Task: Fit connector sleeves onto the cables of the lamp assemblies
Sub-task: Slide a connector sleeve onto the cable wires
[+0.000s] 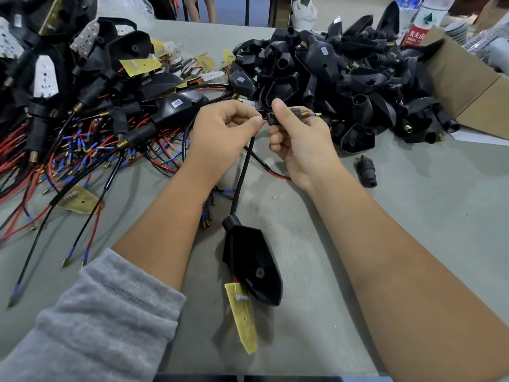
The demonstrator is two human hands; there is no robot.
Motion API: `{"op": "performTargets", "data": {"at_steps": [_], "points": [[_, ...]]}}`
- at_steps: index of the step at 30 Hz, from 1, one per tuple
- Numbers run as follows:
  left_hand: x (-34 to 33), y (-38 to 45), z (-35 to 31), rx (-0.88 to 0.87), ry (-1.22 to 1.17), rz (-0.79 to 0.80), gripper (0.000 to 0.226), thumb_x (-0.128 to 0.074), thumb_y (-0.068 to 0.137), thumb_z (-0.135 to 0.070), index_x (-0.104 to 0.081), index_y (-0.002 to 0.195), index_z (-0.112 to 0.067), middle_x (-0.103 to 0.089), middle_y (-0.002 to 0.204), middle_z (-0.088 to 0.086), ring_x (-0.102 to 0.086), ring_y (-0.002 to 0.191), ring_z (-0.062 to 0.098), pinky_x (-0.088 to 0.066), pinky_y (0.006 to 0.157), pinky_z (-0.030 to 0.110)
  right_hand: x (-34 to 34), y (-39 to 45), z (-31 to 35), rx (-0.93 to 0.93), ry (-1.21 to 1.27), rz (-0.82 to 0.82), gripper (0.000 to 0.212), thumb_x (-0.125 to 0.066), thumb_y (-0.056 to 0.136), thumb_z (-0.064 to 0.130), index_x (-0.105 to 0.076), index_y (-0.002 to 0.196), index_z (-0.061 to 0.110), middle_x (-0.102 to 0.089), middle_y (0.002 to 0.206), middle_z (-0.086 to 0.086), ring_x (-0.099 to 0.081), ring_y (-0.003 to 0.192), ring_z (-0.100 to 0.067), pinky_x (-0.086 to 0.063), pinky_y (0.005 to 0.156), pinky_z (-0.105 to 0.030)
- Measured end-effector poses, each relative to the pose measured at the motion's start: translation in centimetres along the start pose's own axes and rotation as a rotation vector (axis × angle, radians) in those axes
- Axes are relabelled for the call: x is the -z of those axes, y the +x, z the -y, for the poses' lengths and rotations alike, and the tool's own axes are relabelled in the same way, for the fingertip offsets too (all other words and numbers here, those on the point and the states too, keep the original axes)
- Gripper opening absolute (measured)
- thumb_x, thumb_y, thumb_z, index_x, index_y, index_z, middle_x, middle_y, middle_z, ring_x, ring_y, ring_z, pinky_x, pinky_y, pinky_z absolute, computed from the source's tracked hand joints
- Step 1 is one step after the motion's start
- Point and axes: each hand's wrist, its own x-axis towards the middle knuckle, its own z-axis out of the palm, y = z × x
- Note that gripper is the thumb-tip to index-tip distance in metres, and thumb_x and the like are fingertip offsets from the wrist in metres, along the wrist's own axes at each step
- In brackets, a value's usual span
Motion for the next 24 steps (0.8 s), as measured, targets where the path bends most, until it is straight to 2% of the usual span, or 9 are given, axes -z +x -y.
{"op": "performTargets", "data": {"at_steps": [3,7,13,17,20,22,24], "points": [[0.08,-0.08,-0.03,0.009,0.006,-0.006,0.006,-0.067,0.087,-0.005,-0.070,0.085,-0.009,-0.061,0.067,-0.006,-0.052,0.057,-0.005,-0.043,0.061,0.011,0.04,0.00,-0.04,0.014,0.009,0.023,0.017,-0.064,0.094,0.016,-0.055,0.082,0.007,-0.056,0.057,-0.002,-0.051,0.046,-0.009,-0.047,0.049,-0.019],[0.10,-0.15,-0.06,0.017,0.004,0.000,0.007,-0.067,0.088,-0.007,-0.071,0.084,-0.011,-0.066,0.071,0.000,-0.057,0.064,0.003,-0.048,0.064,0.017,0.00,-0.01,-0.12,0.020,0.006,0.028,0.016,-0.065,0.093,0.014,-0.055,0.081,0.009,-0.056,0.057,-0.002,-0.051,0.046,-0.010,-0.047,0.049,-0.020],[0.12,-0.21,-0.06,0.013,0.016,0.027,0.007,-0.066,0.089,-0.007,-0.072,0.088,-0.010,-0.069,0.076,0.004,-0.059,0.068,0.006,-0.050,0.067,0.019,-0.21,-0.21,-0.23,0.040,-0.051,0.046,0.014,-0.065,0.093,0.013,-0.057,0.082,0.007,-0.057,0.061,-0.006,-0.053,0.044,-0.010,-0.047,0.049,-0.020],[0.13,-0.17,-0.13,0.023,0.002,0.048,0.007,-0.065,0.091,-0.009,-0.071,0.091,-0.012,-0.071,0.086,0.015,-0.060,0.074,0.011,-0.052,0.072,0.026,-0.01,-0.28,-0.05,0.021,-0.045,0.071,0.016,-0.062,0.095,0.016,-0.060,0.083,0.005,-0.057,0.062,-0.003,-0.054,0.048,-0.008,-0.048,0.052,-0.019],[0.06,-0.02,-0.08,0.072,-0.036,0.049,0.011,-0.063,0.092,-0.009,-0.067,0.089,-0.019,-0.069,0.080,0.004,-0.063,0.073,0.006,-0.053,0.073,0.023,-0.01,-0.33,0.15,-0.020,0.005,0.103,0.010,-0.056,0.098,0.013,-0.058,0.091,0.007,-0.058,0.069,-0.006,-0.056,0.051,-0.009,-0.048,0.053,-0.020],[-0.05,0.13,-0.01,0.138,-0.085,0.036,0.011,-0.061,0.092,-0.009,-0.064,0.088,-0.018,-0.069,0.075,0.001,-0.064,0.070,0.010,-0.055,0.073,0.028,0.05,-0.24,0.33,-0.037,0.075,0.095,0.008,-0.050,0.098,0.008,-0.057,0.094,0.009,-0.059,0.068,-0.007,-0.056,0.051,-0.010,-0.048,0.053,-0.020],[-0.08,0.20,0.00,0.170,-0.108,0.024,0.010,-0.062,0.092,-0.008,-0.064,0.085,-0.015,-0.068,0.066,-0.004,-0.062,0.060,0.008,-0.055,0.063,0.024,0.23,-0.13,0.49,-0.029,0.120,0.067,0.009,-0.050,0.098,0.006,-0.057,0.094,0.011,-0.061,0.066,-0.004,-0.055,0.051,-0.009,-0.048,0.054,-0.020]]}}
